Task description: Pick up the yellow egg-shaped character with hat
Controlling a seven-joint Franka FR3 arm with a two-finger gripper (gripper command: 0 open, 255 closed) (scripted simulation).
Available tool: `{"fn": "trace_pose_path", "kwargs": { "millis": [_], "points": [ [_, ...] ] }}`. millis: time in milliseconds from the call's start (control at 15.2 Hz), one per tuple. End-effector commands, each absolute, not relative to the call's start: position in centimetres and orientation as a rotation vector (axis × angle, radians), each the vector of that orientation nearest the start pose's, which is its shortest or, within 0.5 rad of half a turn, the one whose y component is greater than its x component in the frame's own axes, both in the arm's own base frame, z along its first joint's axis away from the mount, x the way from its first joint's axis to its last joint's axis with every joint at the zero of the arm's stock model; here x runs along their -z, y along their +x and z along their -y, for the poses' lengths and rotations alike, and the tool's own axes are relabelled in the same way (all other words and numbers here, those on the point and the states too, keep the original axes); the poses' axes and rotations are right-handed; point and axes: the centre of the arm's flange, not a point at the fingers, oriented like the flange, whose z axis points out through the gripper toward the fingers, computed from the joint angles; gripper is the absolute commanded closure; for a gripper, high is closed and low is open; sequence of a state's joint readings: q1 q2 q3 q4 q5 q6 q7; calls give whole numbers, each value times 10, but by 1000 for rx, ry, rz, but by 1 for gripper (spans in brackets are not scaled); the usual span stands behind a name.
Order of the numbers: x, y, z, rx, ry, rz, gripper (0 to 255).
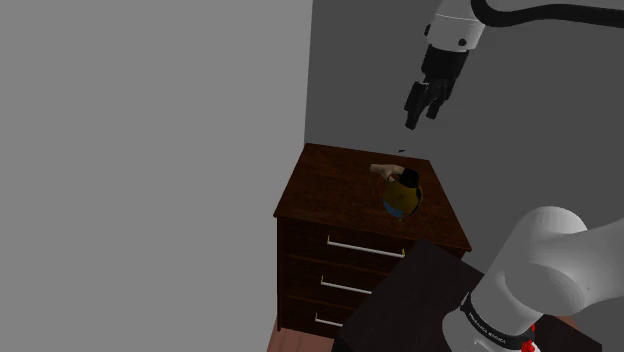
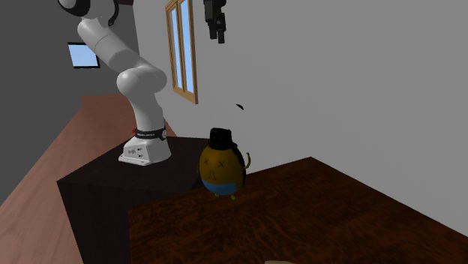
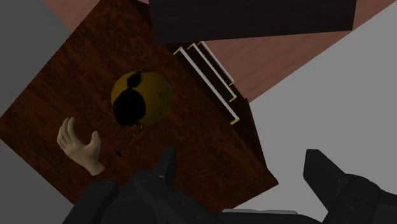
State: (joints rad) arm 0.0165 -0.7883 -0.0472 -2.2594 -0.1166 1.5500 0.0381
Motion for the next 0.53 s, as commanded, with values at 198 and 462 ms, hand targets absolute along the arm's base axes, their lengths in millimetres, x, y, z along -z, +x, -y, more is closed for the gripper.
{"fn": "trace_pose_path", "kwargs": {
  "millis": [198, 462],
  "points": [
    [-607, 314, 55, 110, -3219, -117, 0],
    [-569, 327, 90, 87, -3218, -136, 0]
  ]
}}
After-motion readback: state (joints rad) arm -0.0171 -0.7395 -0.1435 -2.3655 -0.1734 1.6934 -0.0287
